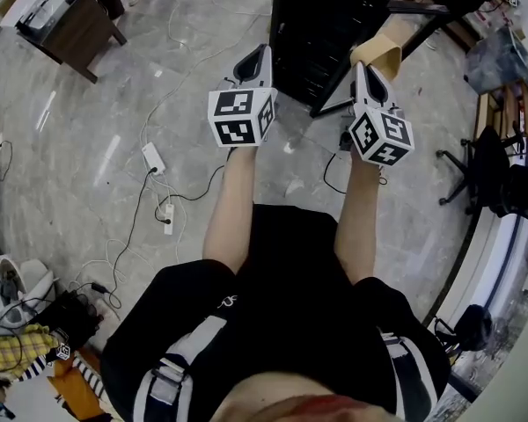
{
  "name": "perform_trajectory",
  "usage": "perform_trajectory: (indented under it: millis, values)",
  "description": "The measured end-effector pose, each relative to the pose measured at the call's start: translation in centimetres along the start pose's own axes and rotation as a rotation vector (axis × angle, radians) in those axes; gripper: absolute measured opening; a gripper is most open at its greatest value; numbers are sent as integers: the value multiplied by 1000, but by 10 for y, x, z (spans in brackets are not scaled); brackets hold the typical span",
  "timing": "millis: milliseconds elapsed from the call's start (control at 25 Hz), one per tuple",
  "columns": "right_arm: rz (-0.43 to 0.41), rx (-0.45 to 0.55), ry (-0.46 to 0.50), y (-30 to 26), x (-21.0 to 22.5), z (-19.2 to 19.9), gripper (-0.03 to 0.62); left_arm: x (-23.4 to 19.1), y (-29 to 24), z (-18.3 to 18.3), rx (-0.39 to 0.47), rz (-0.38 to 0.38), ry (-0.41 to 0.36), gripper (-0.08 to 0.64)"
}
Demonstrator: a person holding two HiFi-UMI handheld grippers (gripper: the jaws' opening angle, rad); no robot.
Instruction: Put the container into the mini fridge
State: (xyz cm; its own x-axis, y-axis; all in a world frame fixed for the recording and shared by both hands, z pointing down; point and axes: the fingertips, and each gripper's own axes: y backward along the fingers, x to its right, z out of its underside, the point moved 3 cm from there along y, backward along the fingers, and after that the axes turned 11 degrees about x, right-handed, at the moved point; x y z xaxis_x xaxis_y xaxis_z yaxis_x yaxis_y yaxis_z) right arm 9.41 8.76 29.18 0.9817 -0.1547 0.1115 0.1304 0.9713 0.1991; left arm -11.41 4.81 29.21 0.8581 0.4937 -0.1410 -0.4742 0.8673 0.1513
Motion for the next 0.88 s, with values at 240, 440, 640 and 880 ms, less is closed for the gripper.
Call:
perform_trajectory:
  millis: [240,440,640,880]
  values:
    - [15,-14,-7,-29,20,19,20,-4,-33,20,-25,11,1,6]
    - [-18,-43,-17,-81,30,46,20,-25,-77,37,-45,-17,-2,6]
    - [-62,-113,-49,-136,39,86,20,-45,-124,69,-106,-52,9,6]
    - [-85,-180,-113,-206,61,133,20,-63,-192,104,-183,-64,0,6]
